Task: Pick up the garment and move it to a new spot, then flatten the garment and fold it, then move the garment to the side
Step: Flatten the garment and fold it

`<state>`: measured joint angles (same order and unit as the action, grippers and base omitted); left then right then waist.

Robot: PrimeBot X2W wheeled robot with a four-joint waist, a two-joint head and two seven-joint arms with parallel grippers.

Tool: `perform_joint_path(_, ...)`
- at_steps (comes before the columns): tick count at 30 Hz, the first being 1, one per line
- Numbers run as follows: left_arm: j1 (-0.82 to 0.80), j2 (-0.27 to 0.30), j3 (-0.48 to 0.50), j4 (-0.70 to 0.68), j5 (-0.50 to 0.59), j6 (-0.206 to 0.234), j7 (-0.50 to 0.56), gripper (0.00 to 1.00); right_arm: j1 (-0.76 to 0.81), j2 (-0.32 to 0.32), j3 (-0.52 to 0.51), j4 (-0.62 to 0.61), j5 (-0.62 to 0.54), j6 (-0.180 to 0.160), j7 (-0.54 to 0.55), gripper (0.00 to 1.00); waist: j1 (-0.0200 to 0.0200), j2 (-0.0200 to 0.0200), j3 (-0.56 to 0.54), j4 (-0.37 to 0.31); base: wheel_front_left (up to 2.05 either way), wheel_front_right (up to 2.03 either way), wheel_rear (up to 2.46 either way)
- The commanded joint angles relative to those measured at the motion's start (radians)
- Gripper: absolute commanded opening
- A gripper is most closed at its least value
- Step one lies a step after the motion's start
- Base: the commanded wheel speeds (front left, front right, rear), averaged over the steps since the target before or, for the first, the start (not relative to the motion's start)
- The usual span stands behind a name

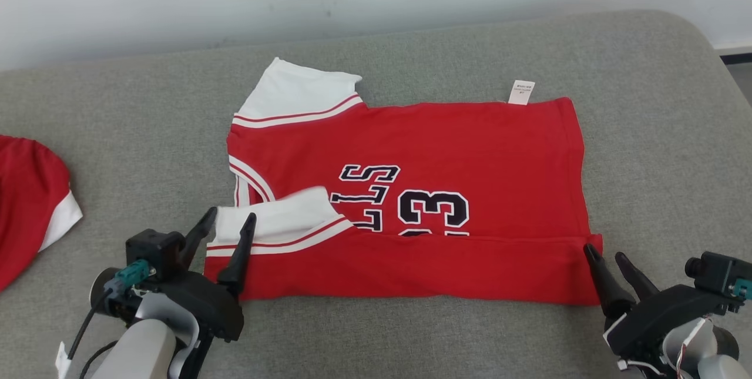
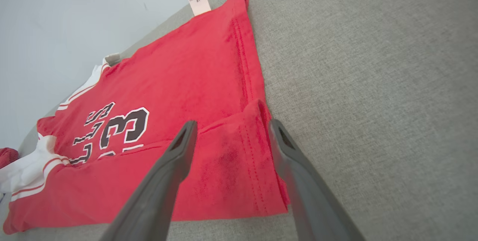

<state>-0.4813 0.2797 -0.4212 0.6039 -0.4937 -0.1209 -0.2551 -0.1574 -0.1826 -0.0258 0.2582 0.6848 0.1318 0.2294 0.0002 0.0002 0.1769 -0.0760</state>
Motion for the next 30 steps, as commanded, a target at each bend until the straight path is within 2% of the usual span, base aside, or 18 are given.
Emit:
perform_joint_path(1, -0.001, -0.003, 0.011, 0.009, -0.006, 0.001, -0.006, 1.0, 0.016, -0.019, 0.011, 0.003, -0.015, -0.002, -0.019, 1.0, -0.0002, -0.0002, -0.013, 0.009, 0.0, 0.0, 0.0)
perform_joint_path(7, 0.1, -0.011, 0.061, -0.03, -0.007, 0.001, -0.01, 1.0, 0.082, -0.058, 0.037, 0.005, -0.034, -0.003, -0.068, 1.0, -0.0002, -0.0002, -0.041, 0.021, 0.0, 0.0, 0.0)
perform_joint_path(13, 0.205, -0.01, 0.073, -0.059, 0.013, 0.006, -0.01, 1.0, 0.113, -0.074, 0.048, 0.03, -0.063, -0.003, -0.103, 1.0, -0.0002, -0.0002, -0.036, 0.03, 0.0, 0.0, 0.0)
perform_joint_path(23, 0.155, -0.038, 0.063, 0.049, -0.003, 0.005, -0.004, 1.0, 0.039, -0.055, 0.107, 0.136, -0.098, -0.003, -0.144, 1.0, -0.0002, -0.0002, -0.008, 0.036, 0.0, 0.0, 0.0)
perform_joint_path(24, 0.144, -0.039, 0.061, 0.066, -0.008, 0.003, -0.004, 0.95, 0.031, -0.052, 0.115, 0.148, -0.096, -0.003, -0.15, 0.67, -0.0002, -0.0002, -0.007, 0.036, 0.0, 0.0, 0.0)
perform_joint_path(25, 0.135, -0.042, 0.06, 0.084, -0.013, 0.001, -0.004, 0.49, 0.024, -0.048, 0.122, 0.163, -0.093, -0.003, -0.154, 0.36, -0.0002, -0.0002, -0.008, 0.038, 0.0, 0.0, 0.0)
perform_joint_path(26, 0.128, -0.048, 0.058, 0.102, -0.018, 0.002, -0.004, 0.0, 0.019, -0.046, 0.127, 0.178, -0.089, -0.003, -0.161, 0.0, -0.0002, -0.0002, -0.012, 0.041, 0.0, 0.0, 0.0)
perform_joint_path(30, 0.11, -0.063, 0.053, 0.153, -0.031, -0.002, -0.007, 0.0, 0.007, -0.05, 0.15, 0.218, -0.078, -0.003, -0.198, 0.0, -0.0002, -0.0002, -0.046, 0.059, 0.0, 0.0, 0.0)
